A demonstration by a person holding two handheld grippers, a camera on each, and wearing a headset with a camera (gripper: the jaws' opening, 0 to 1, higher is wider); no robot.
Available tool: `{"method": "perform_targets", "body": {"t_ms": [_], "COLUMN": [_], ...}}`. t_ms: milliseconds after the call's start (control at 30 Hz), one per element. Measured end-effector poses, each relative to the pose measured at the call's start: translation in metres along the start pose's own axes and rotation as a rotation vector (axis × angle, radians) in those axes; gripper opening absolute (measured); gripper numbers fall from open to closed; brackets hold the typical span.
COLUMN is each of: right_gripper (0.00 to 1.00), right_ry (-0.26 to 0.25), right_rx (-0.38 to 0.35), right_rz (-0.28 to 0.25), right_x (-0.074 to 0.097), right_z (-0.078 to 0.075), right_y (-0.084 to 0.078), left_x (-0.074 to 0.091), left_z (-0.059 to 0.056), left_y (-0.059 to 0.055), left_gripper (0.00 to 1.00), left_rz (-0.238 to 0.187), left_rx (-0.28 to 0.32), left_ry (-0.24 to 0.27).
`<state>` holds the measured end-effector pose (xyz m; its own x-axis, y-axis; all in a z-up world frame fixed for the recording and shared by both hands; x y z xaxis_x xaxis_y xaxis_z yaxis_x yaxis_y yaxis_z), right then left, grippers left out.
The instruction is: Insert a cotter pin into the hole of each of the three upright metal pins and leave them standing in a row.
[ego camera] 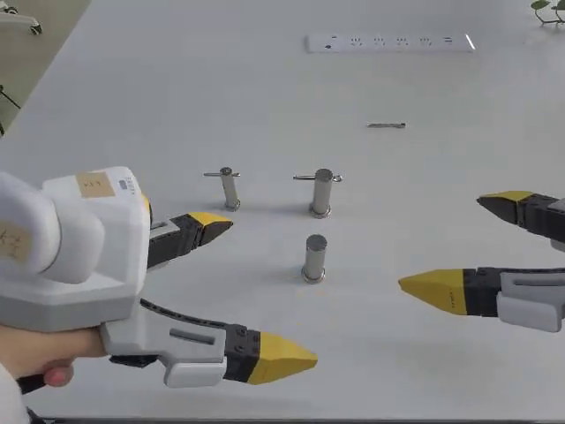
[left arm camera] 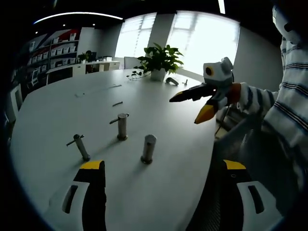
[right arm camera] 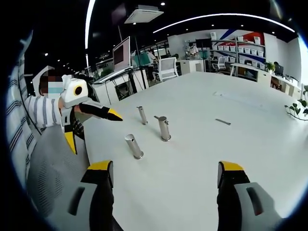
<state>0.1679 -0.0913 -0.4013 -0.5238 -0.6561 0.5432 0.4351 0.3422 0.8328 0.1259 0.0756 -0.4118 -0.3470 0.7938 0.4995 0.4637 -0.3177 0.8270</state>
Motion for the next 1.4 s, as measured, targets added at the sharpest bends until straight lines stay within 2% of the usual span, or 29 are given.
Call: {"method": "perform_targets", "body": {"t_ms": [200, 433, 700, 800, 933, 1067, 1100, 1167, 1300, 1400], "right_gripper": [0.84, 0.78, 0.69, 0.64, 0.61, 0.59, 0.59, 0.58, 0.54, 0.51], "right_ry": [0.000, -0.005, 0.011, 0.025, 0.024, 0.044, 0.052, 0.053, 0.077, 0.093], "right_rx": [0.054, 0.114, 0.241, 0.293, 0.348, 0.421, 0.438, 0.467, 0.481, 0.537], "right_rz": [0.020, 0.041, 0.079, 0.102, 0.124, 0.202, 0.220, 0.232, 0.248, 0.312], "right_x": [0.001, -0.003, -0.011, -0.021, -0.027, -0.036, -0.038, -0.045, -0.055, -0.063], "right_z": [-0.012, -0.028, -0.044, -0.058, -0.068, -0.079, -0.086, -0.094, -0.101, -0.108], "right_y": [0.007, 0.018, 0.042, 0.051, 0.062, 0.064, 0.066, 0.072, 0.079, 0.078], "left_x": [0.004, 0.008, 0.015, 0.017, 0.021, 0.023, 0.023, 0.023, 0.022, 0.021], "left_z": [0.004, 0.002, 0.001, 0.002, 0.003, 0.006, 0.006, 0.005, 0.002, 0.001], "left_y": [-0.006, -0.013, -0.017, -0.017, -0.017, -0.015, -0.015, -0.013, -0.014, -0.014], "left_gripper": [0.99, 0.99, 0.99, 0.99, 0.99, 0.99, 0.99, 0.98, 0.97, 0.97], "left_rz": [-0.007, 0.005, -0.002, -0.004, -0.011, -0.015, -0.019, -0.030, -0.023, -0.024], "left_rx": [0.034, 0.042, 0.068, 0.079, 0.084, 0.084, 0.085, 0.096, 0.091, 0.095], "left_ry": [0.036, 0.047, 0.067, 0.077, 0.086, 0.103, 0.106, 0.108, 0.105, 0.103]}}
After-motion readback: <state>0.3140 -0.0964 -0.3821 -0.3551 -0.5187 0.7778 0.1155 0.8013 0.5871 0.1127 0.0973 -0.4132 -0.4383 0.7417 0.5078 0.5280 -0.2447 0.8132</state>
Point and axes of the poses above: the centre of the closed fingertips' face, and the gripper's own axes: x roughly backward along the fingers, z roughly to its left, y roughly out of its top, the point moved 2 cm from there along x, roughly backward along the fingers, and after that the axes turned 2 degrees about x, right-handed, at the moved point
